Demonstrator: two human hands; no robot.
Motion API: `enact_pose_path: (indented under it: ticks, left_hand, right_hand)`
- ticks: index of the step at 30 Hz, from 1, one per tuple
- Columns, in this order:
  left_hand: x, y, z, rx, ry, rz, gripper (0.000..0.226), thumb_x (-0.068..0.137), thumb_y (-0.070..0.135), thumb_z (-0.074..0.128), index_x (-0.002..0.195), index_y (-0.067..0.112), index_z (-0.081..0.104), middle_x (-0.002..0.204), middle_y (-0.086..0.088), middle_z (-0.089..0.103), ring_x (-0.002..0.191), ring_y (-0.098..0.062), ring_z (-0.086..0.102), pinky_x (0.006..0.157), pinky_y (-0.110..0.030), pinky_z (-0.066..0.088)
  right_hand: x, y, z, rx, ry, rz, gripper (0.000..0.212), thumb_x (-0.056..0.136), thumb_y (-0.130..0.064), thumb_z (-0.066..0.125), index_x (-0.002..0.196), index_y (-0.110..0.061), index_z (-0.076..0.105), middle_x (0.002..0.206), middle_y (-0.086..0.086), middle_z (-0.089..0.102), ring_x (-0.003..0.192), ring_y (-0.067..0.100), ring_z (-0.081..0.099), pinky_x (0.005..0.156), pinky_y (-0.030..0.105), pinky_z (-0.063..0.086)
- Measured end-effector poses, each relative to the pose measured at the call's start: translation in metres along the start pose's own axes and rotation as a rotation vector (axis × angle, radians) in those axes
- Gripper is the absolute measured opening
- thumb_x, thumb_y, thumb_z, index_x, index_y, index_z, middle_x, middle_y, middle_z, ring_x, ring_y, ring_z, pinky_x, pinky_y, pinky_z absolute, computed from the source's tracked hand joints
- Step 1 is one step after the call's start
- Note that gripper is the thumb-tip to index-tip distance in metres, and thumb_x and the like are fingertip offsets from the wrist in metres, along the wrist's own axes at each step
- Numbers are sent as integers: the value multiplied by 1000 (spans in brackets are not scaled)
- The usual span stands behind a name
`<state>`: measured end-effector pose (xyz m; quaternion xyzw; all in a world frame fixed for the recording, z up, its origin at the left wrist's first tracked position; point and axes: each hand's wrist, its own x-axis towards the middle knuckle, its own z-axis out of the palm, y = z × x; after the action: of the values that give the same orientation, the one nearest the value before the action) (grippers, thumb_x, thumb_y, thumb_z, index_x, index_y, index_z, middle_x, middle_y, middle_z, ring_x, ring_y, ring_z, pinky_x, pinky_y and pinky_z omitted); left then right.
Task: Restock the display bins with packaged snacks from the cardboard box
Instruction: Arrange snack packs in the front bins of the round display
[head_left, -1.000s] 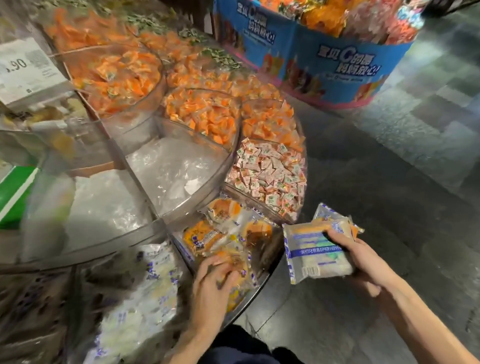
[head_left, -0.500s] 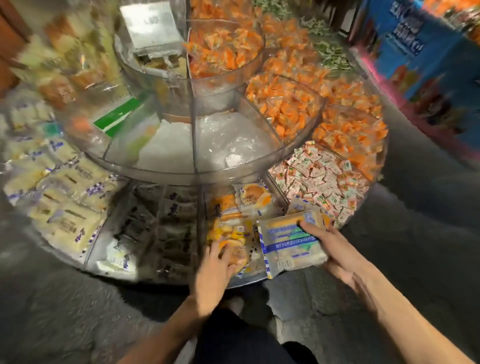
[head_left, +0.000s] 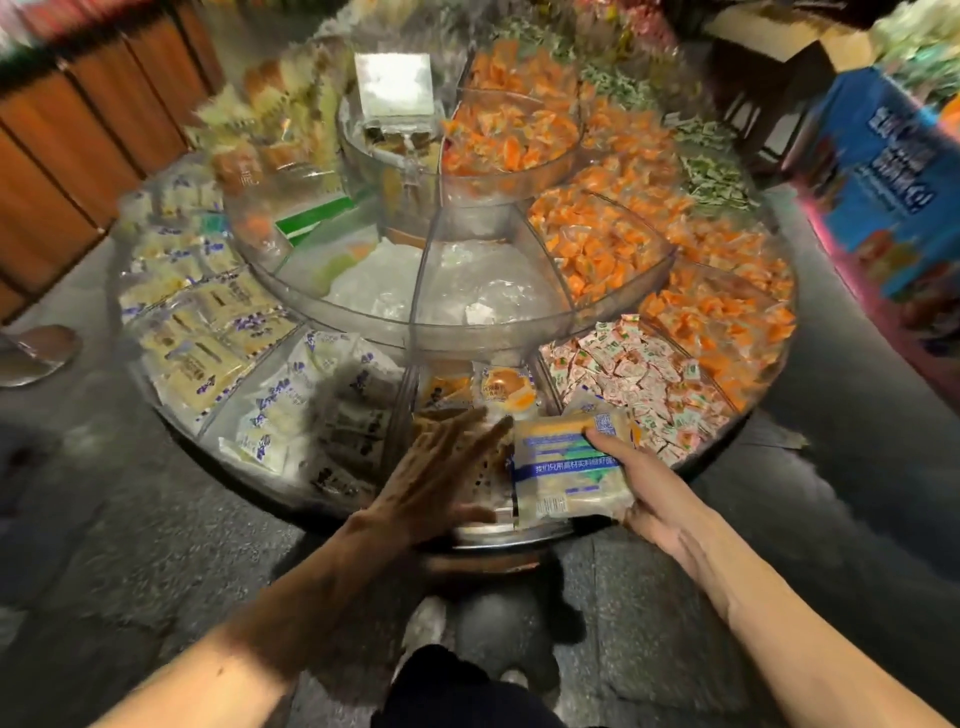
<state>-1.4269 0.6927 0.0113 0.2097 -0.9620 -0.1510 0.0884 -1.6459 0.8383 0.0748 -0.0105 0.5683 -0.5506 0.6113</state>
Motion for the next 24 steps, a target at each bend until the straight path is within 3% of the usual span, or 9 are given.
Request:
enact_pose_path:
  ticks: [3,6,10,11,15,18,20,22,24]
  left_hand:
    - [7,31,-24,212,160,284,94,75,68,56,155,34,24,163,-11,16,148,-31,20,115,-47,26]
    - [14,49,-39,371,251,464,64,86,54,51,144,31,39,156,-8,29,145,-32,24,116,-50,22]
    - [22,62,-54,273,267,503,45,93,42,47,136,27,47,139,-4,58,132,-24,50,105,-42,43]
    - [23,62,-56,224,249,486,44,94,41,48,135,26,49,137,-3,60,128,-22,55,102,-40,47]
    - [22,70,-72,-221,263,242,42,96,31,64,136,23,56,128,11,65,110,-9,66,89,-33,57]
    - [30,85,-90,-639,415,-82,32,91,30,65,121,22,62,102,30,67,97,5,67,79,-7,49]
    - [38,82,-94,-735,494,-252,35,85,28,71,118,21,63,98,25,67,90,9,66,74,-4,46]
    - [42,78,-93,-901,488,-377,33,82,23,75,113,15,66,95,10,72,85,3,70,72,-15,54]
    - [44,74,-89,-1114,453,-499,31,80,25,76,108,14,67,92,-7,75,87,-19,74,76,-41,62]
  right_hand:
    - [-4,-8,6,8,-52,-2,55,80,-24,73,130,-6,60,120,21,70,105,30,69,84,45,59]
    - [-9,-15,14,-12,-115,-37,57,82,-28,72,133,-7,60,122,21,69,99,30,70,85,43,58]
    - [-13,-21,11,28,-183,-47,61,88,-53,60,131,-10,62,127,20,66,121,37,61,107,54,45]
    - [-14,-22,8,42,-185,-42,63,90,-58,56,132,-11,62,127,20,67,122,37,61,106,57,45]
    - [-15,-24,-2,54,-162,-61,63,94,-64,44,128,-15,64,121,18,70,105,35,69,76,49,60]
    - [-16,-29,-2,18,-147,-121,46,98,-54,47,129,-23,60,118,13,73,101,33,71,65,47,63]
    - [-16,-32,1,-15,-174,-139,42,97,-50,50,128,-24,60,118,13,72,106,36,70,66,46,63]
    - [-14,-33,5,-41,-195,-143,46,93,-51,57,127,-21,62,121,14,71,113,39,67,72,48,62]
    - [-11,-33,9,-44,-205,-152,54,85,-48,70,129,-18,62,125,16,69,116,39,65,71,48,63]
